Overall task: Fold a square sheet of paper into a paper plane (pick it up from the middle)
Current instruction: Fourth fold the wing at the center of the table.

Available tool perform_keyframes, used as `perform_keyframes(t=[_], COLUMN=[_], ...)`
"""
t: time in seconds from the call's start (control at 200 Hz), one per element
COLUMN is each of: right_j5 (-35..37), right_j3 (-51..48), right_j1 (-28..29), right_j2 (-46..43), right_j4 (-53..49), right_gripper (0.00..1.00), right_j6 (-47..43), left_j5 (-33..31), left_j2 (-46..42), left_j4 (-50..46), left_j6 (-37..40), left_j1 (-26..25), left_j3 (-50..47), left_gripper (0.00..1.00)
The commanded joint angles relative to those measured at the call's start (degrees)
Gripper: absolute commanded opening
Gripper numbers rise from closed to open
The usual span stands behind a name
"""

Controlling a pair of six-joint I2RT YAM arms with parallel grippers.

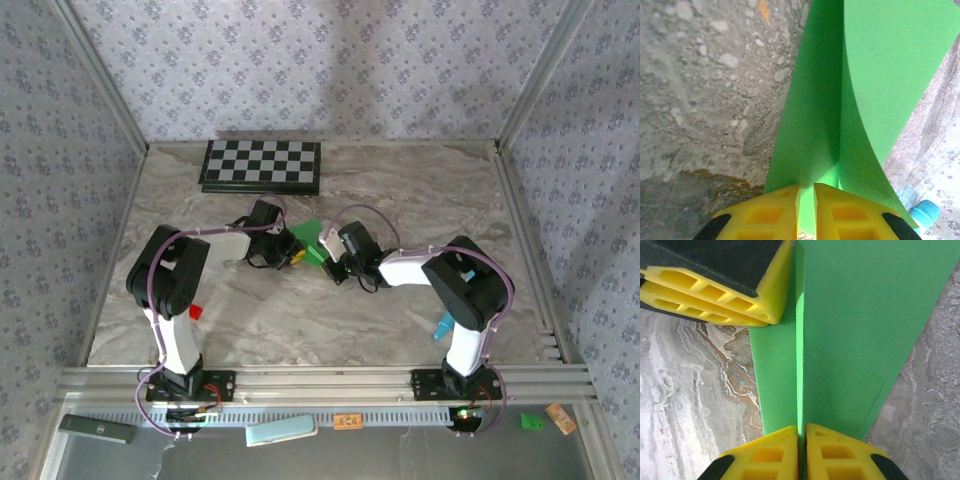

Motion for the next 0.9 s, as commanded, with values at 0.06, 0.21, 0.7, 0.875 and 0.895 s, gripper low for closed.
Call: perform_keyframes(t=[0.06, 0.21, 0.7, 0.875, 0.895], right_j5=[-4.2, -6.3, -8.0, -8.0, -8.0], right_j3=[-0.3, -1.5, -2.2, -2.3, -2.3], right_j1=[-1.2, -2.2, -3.6, -3.8, -3.8], right_j2=[1.5, 1.8, 2.3, 2.4, 2.3], right_j4=[0.2, 2.4, 4.0, 4.0, 4.0], right_gripper=[0.12, 0.12, 0.13, 0.13, 0.13], right_j6=[3.5, 5.6, 7.4, 7.7, 7.7], left_j5=[-0.8, 0.6, 3.7, 2.6, 2.4], left_j2=[-3.3, -4.4, -0.6, -1.1, -1.1], left_j4=[-1.4, 1.7, 4.6, 3.3, 3.0], left_j6=[1.9, 2.3, 2.8, 3.3, 3.5], left_j1=[-0.4, -0.3, -1.0, -1.1, -1.1], left_j3=[1.0, 0.4, 0.5, 0.4, 0.4], left_gripper=[0.2, 0.24, 0.27, 0.23, 0.22])
